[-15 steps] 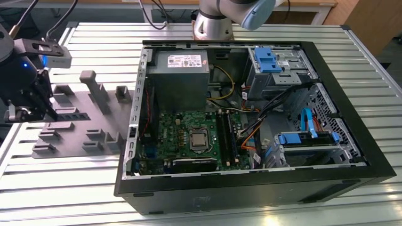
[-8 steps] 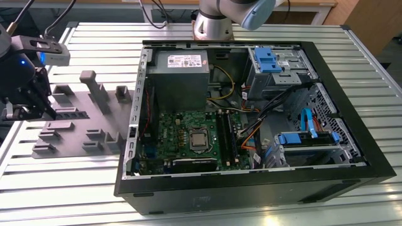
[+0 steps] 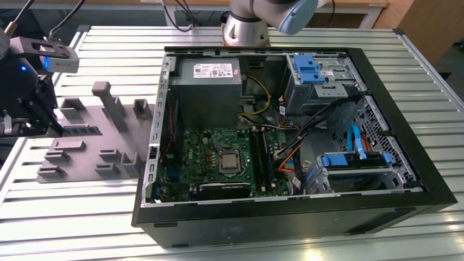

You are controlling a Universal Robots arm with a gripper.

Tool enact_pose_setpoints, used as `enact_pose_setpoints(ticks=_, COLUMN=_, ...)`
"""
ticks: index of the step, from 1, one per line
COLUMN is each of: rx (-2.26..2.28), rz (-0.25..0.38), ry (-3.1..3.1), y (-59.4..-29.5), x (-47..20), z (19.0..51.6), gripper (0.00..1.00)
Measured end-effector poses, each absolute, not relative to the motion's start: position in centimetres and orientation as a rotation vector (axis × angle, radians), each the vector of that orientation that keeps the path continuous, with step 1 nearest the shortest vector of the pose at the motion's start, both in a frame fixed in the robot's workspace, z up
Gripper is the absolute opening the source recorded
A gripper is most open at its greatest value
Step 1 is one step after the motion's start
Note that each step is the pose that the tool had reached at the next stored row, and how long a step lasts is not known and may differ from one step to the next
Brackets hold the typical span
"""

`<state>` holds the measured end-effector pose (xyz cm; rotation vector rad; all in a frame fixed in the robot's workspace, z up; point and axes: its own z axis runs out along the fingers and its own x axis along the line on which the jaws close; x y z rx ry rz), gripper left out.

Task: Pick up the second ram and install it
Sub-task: 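Pick up the second ram and move it above second insertion slot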

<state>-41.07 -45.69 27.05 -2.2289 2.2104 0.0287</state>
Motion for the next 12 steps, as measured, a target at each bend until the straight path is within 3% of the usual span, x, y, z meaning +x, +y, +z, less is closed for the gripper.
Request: enact_pose_setpoints(ticks=12, rx=-2.229, rz=0.029, ry=2.211, y=-45.69, x=-41.07, z=27.83, gripper=0.14)
